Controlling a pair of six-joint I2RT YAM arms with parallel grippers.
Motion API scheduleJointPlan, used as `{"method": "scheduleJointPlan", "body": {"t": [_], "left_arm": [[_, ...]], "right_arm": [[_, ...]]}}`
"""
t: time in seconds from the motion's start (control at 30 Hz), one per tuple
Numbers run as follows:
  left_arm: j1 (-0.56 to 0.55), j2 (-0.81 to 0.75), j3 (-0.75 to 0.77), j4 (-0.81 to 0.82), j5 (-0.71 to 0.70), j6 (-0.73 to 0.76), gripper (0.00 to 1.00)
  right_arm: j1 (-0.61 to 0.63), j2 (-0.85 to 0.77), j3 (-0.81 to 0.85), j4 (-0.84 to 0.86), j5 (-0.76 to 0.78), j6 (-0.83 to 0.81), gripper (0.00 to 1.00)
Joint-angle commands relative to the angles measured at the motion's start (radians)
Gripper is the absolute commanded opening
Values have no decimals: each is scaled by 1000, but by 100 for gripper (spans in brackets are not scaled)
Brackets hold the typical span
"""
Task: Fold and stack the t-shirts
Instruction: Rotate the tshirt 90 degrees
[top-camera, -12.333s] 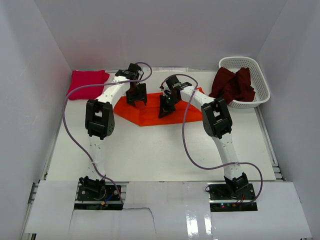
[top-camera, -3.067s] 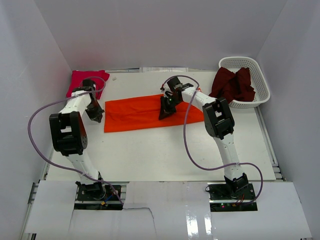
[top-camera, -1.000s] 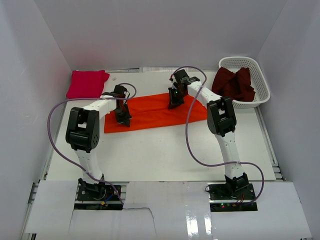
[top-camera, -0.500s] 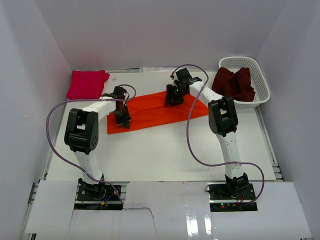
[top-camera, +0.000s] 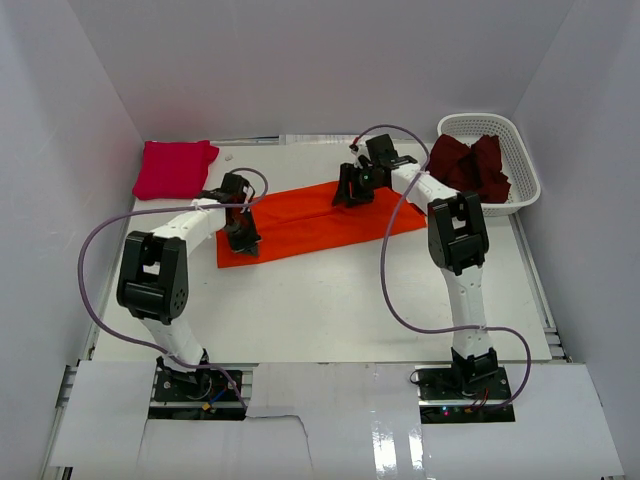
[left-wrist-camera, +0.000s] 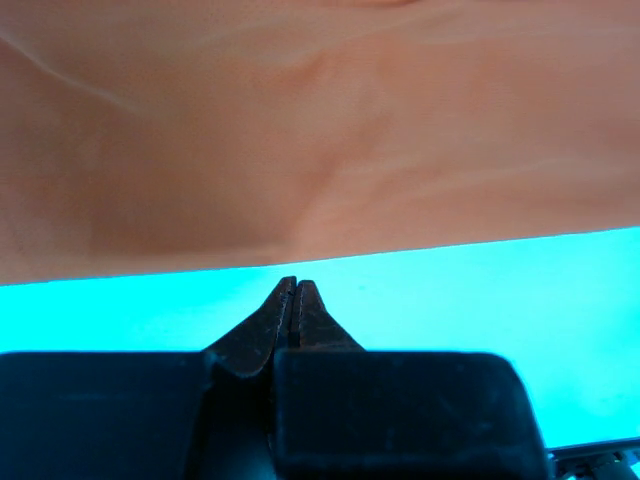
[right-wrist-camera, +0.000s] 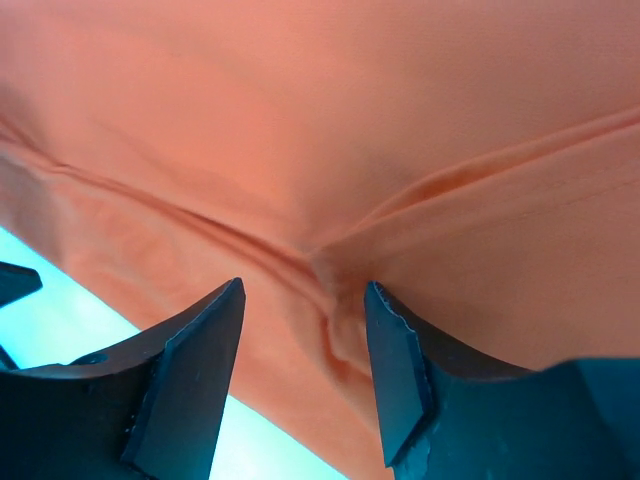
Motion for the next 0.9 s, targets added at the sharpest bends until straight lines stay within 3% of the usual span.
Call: {"method": "scheduleJointPlan", "body": {"t": [0.0, 0.27, 0.33, 0.4, 0.6, 0.87], "left_arm": [[-4, -110, 64, -17, -7, -11, 8], [16, -73, 202, -72, -122, 34, 8], [39, 6, 278, -74, -122, 63, 8], [82, 65, 377, -74, -101, 78, 8], [123, 319, 678, -84, -115, 170, 7], [134, 470, 828, -66, -220, 196, 5]], "right_arm": [[2, -138, -36, 121, -41, -24, 58], [-6, -354, -186, 171, 41, -48, 56], [-13, -391, -245, 133, 87, -45, 39], [-21, -441, -289, 97, 156, -41, 8], [-59, -552, -497, 2, 315, -16, 8], [-113, -520, -509, -4, 317, 2, 8]]}}
